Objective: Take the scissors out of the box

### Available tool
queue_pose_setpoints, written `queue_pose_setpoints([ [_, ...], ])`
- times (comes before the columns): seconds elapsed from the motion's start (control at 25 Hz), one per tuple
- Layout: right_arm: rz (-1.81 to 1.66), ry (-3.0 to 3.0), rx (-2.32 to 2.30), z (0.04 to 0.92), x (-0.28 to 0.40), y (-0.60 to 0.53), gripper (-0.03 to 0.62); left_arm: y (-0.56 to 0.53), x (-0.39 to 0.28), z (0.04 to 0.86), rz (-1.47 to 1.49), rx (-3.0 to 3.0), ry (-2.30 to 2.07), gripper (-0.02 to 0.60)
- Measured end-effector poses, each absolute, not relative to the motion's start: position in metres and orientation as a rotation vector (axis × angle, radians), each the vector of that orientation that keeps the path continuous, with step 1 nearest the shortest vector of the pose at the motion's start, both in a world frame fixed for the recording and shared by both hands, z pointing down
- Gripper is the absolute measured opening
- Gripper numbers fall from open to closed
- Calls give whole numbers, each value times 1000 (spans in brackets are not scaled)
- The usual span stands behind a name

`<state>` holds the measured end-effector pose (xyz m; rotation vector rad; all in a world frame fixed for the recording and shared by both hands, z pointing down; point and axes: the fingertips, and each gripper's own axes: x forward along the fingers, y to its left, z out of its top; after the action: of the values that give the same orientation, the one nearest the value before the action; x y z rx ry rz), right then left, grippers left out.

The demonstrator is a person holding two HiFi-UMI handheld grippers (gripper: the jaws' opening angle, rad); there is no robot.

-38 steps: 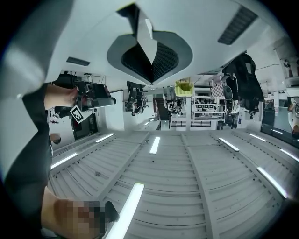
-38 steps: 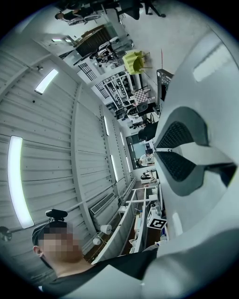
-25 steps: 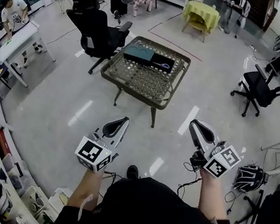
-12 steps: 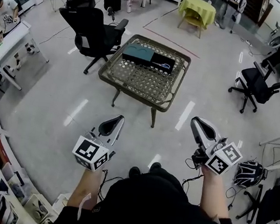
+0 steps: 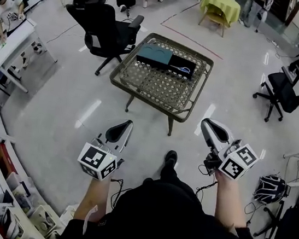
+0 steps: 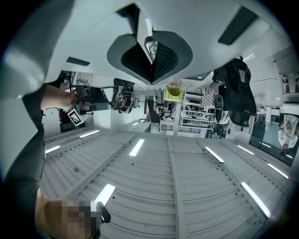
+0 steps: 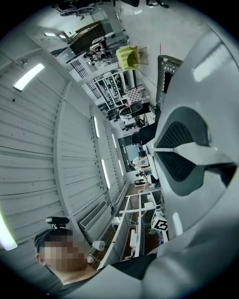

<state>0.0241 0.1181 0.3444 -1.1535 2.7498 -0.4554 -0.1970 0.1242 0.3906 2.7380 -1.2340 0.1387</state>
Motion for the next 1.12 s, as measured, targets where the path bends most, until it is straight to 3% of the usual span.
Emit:
queue_pose_setpoints([
  [0.64,-572,2759,-1012,365,72,-34,35,-12,-132,397,237,2687,-1260,6],
  [1.12,-610,2714,-988,378,146,-99,34,-84,-51,380,272,2728,-1248,6],
])
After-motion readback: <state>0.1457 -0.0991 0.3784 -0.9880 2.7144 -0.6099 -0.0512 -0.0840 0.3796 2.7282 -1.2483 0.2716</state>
